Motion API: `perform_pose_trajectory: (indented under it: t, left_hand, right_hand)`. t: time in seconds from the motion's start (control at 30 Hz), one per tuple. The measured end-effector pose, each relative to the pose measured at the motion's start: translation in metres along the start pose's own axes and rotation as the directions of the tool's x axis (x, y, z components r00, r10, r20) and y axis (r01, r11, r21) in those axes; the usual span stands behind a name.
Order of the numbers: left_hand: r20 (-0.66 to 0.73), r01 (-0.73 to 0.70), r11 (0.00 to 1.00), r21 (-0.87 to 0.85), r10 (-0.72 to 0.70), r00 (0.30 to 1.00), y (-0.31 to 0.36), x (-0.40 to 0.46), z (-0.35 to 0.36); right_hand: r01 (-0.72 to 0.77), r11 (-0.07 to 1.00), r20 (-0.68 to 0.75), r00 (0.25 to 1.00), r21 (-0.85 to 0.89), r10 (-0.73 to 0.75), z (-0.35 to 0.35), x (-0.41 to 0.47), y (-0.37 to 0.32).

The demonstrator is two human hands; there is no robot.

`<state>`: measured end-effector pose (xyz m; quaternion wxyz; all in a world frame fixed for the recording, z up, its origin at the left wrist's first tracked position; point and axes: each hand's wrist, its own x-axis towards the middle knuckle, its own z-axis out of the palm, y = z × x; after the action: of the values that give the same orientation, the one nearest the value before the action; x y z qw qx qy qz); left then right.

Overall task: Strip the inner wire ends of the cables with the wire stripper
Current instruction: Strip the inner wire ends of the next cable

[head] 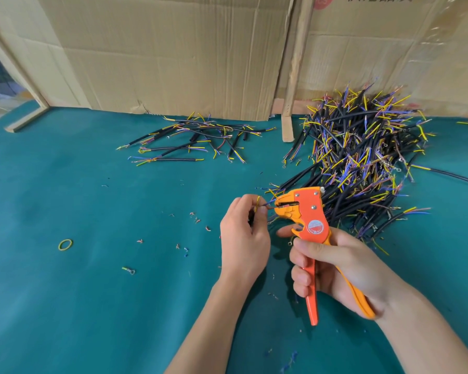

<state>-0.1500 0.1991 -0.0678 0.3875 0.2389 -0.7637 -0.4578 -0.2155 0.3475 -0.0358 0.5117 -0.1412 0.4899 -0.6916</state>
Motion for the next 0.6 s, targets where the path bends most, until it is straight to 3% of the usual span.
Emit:
perform_pose_trajectory:
  t: [0.6]
  left_hand:
    - [-0.003,0.021,0.999,-0.025,-0.021,1.0,0.0003,0.0,-0.0012]
  right_hand:
    - [0.02,1.0,0.089,0.996,-0.005,-0.02,-0.004,-0.0011,0.0015]
